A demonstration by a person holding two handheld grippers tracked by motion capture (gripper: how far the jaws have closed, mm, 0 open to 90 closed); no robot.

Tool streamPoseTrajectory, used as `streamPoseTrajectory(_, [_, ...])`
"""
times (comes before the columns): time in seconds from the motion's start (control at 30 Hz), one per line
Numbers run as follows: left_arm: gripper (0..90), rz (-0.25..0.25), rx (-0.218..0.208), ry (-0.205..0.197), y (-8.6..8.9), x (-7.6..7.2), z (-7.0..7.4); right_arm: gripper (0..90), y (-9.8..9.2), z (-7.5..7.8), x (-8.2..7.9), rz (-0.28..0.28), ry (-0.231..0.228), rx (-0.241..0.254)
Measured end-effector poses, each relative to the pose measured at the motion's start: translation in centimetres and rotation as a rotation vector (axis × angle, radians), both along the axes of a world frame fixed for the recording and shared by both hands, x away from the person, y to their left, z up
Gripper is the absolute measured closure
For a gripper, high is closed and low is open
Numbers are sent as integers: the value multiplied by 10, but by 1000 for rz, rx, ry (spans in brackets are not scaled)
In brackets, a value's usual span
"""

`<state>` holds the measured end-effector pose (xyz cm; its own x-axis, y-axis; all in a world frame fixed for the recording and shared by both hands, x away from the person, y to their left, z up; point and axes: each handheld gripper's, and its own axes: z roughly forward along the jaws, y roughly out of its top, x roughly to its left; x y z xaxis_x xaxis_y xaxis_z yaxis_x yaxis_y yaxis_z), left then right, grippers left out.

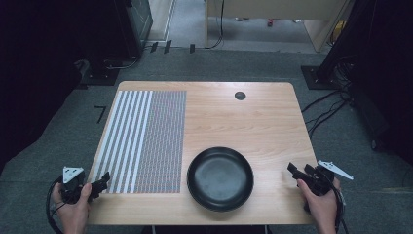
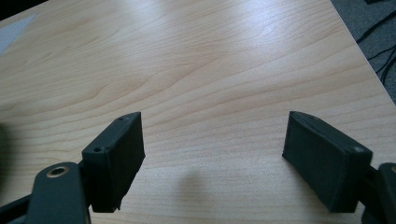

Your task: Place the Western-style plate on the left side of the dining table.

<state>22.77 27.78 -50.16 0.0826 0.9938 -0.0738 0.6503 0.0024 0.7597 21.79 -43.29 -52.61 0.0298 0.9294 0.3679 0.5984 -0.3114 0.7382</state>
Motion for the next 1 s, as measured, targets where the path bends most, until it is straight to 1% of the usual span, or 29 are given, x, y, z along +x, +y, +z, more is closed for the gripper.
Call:
streamPoseTrajectory(0.1, [98,-6,0,2,-5,1,2,229,1,0,0,-7,3,-11])
streamPoseTrajectory(0.17, [98,-11,-12,-4,-9,1,4,288,2,1,0,-19,13,-41])
streamPoseTrajectory(0.2, [98,-15,-20,-7,-12,1,6,293,4,1,0,-24,17,-58])
streamPoseTrajectory(0.23, [98,-26,-31,-11,-17,1,8,290,5,2,-1,-15,19,-74])
streamPoseTrajectory(0.27, [98,-26,-31,-11,-17,1,8,290,5,2,-1,-15,19,-74])
streamPoseTrajectory(0.3, [98,-30,-41,-16,-21,2,11,283,8,2,-1,8,24,-103])
streamPoseTrajectory(0.4, [98,-51,-46,-25,-32,3,16,277,12,6,-1,29,47,-108])
streamPoseTrajectory(0.47, [98,-69,-48,-28,-40,5,19,275,14,11,0,28,48,-109])
streamPoseTrajectory(0.5, [99,-83,-43,-28,-47,6,21,275,15,18,1,19,40,-115])
streamPoseTrajectory(0.6, [98,-99,-40,-31,-57,10,26,279,18,28,3,-2,31,-135])
streamPoseTrajectory(0.67, [99,-104,-42,-42,-63,12,30,279,22,35,5,-1,29,-133])
streamPoseTrajectory(0.7, [98,-105,-37,-53,-66,13,33,279,24,38,6,3,32,-140])
streamPoseTrajectory(0.77, [98,-107,-4,-76,-74,15,38,275,28,45,9,0,28,-175])
streamPoseTrajectory(0.8, [98,-117,0,-83,-78,16,41,275,30,49,10,-7,16,-196])
streamPoseTrajectory(0.83, [98,-124,-7,-90,-82,17,44,275,32,52,11,-15,10,-207])
streamPoseTrajectory(0.93, [98,-138,-4,-103,-94,22,51,281,35,61,14,-38,0,-206])
streamPoseTrajectory(1.0, [99,-149,-18,-113,-101,26,55,286,37,66,16,-45,-10,-196])
